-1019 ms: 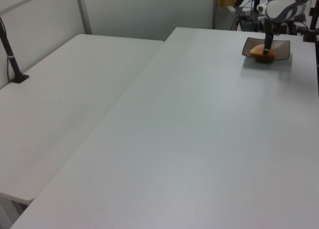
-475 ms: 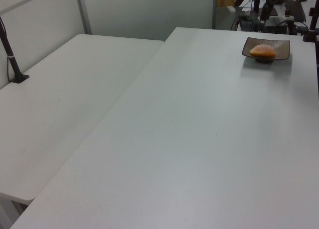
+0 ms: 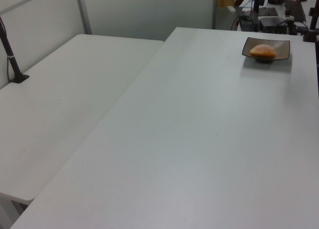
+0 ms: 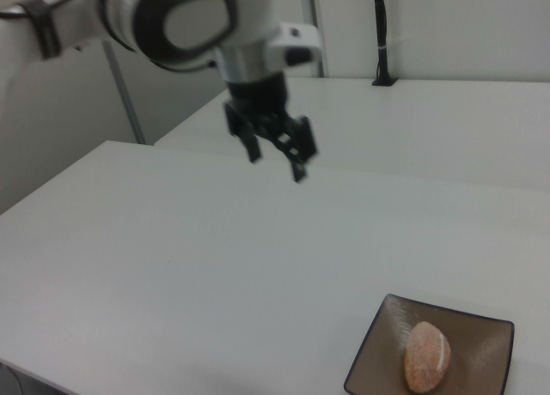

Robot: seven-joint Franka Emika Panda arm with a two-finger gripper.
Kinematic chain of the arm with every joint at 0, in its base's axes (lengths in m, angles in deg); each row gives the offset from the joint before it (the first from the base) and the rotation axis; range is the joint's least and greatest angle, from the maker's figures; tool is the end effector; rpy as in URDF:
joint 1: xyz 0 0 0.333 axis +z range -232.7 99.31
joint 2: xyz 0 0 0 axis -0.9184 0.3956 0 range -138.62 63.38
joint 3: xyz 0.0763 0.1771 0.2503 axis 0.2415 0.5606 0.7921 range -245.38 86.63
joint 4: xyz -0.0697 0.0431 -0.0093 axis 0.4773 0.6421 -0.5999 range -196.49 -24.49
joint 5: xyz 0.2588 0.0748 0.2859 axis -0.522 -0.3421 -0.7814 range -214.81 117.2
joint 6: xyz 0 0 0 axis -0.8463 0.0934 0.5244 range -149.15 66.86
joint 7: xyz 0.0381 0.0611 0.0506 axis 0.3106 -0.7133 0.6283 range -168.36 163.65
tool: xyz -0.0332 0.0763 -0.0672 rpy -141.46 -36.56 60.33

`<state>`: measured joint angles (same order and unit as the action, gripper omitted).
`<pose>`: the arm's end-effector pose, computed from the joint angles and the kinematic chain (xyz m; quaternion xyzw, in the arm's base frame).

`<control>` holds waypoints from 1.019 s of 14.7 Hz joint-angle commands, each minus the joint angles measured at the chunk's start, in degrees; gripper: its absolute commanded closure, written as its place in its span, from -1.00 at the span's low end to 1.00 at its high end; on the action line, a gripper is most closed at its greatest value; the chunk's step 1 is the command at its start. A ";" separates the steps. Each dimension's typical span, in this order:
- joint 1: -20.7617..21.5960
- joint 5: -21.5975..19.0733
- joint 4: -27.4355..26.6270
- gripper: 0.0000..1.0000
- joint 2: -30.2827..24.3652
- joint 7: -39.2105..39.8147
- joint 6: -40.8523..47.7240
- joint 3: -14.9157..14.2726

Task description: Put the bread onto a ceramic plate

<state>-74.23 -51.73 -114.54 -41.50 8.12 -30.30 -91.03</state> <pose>0.5144 -0.1780 0.6374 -0.9951 0.0774 -0.0580 0.0181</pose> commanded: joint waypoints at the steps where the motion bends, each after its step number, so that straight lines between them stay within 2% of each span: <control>1: 5.85 -0.67 0.89 -1.00 -1.91 -8.35 3.52 2.06; 3: 9.11 -0.59 0.54 -1.00 -1.91 -11.43 3.78 5.83; 5: 9.29 -0.59 0.45 -1.00 -1.57 -12.76 3.17 8.74; 9: 12.63 -0.24 -0.43 -1.00 0.54 -11.45 1.94 9.72; 15: 12.90 -0.50 -2.10 -1.00 2.83 -2.23 -5.61 9.80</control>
<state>-61.41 -51.98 -114.89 -38.50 0.67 -32.13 -80.82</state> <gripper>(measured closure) 0.000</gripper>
